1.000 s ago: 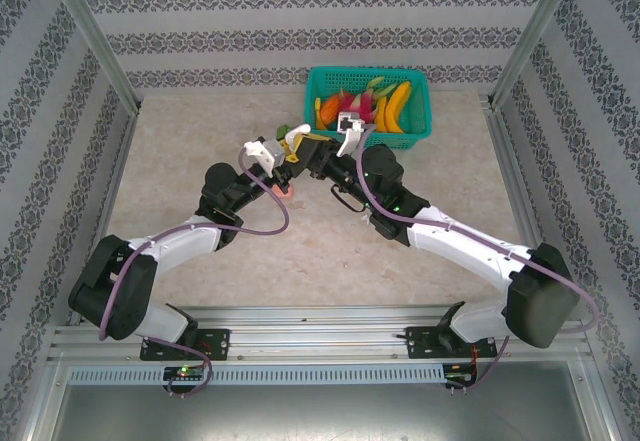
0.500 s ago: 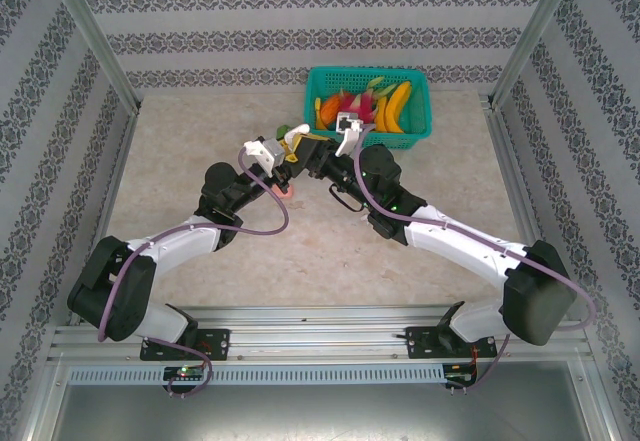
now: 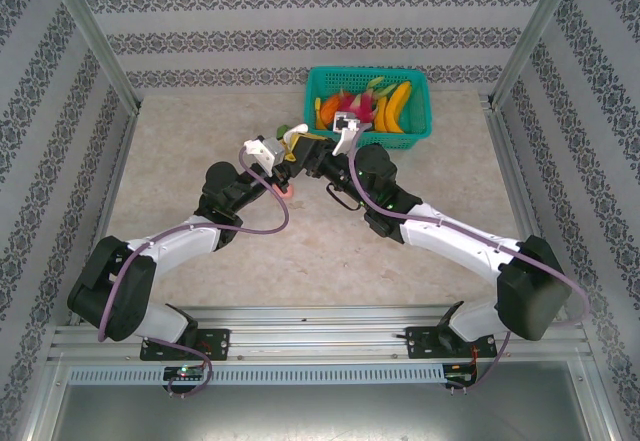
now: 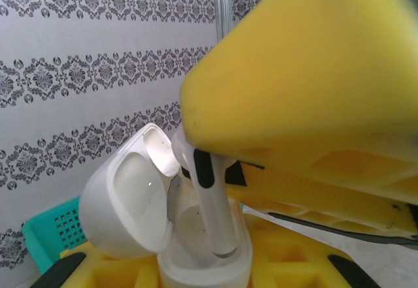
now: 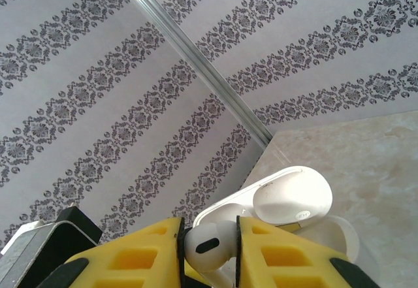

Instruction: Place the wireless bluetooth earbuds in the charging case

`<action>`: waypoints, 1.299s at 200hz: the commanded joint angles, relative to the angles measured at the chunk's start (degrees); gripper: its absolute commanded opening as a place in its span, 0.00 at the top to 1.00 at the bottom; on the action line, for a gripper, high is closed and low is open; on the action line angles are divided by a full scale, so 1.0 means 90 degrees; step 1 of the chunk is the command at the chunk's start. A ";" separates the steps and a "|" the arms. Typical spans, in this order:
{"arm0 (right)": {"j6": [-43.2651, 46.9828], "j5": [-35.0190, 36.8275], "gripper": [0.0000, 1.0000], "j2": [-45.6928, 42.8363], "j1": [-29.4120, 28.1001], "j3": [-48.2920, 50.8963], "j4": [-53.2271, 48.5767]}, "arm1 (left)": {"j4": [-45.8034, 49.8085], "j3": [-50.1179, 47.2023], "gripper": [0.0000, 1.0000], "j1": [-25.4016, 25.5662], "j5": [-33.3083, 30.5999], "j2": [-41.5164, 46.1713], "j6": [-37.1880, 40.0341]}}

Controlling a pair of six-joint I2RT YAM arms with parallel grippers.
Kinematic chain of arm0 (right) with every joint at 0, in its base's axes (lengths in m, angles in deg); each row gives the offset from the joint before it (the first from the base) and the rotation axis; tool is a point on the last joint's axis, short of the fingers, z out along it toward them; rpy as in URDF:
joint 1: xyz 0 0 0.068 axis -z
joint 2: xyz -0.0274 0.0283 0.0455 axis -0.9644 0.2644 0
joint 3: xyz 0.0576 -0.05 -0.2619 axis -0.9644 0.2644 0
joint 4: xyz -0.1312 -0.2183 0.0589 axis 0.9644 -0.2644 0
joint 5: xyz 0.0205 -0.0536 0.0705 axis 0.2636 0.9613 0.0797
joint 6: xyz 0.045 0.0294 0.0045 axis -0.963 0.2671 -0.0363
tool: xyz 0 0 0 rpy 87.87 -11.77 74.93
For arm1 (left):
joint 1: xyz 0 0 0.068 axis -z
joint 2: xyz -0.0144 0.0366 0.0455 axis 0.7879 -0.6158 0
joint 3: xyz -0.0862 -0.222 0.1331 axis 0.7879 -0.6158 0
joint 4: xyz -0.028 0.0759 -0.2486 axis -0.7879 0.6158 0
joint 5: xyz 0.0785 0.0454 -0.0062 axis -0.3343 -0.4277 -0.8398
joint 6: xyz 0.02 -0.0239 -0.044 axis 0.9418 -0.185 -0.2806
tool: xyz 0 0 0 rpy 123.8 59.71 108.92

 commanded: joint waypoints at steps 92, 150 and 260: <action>0.0386 0.0556 0.77 0.0105 -0.0290 0.0131 0.0446 | -0.0337 0.0138 1.00 0.0251 0.0636 0.0326 -0.0066; 0.0714 0.0658 0.78 0.0266 -0.0449 0.0135 0.0477 | -0.0301 0.0115 1.00 0.0291 0.0712 0.0378 -0.0059; 0.1439 0.0759 0.79 0.0103 -0.0482 0.0272 -0.0077 | -0.0165 0.0084 1.00 0.0341 0.0774 0.0652 -0.0034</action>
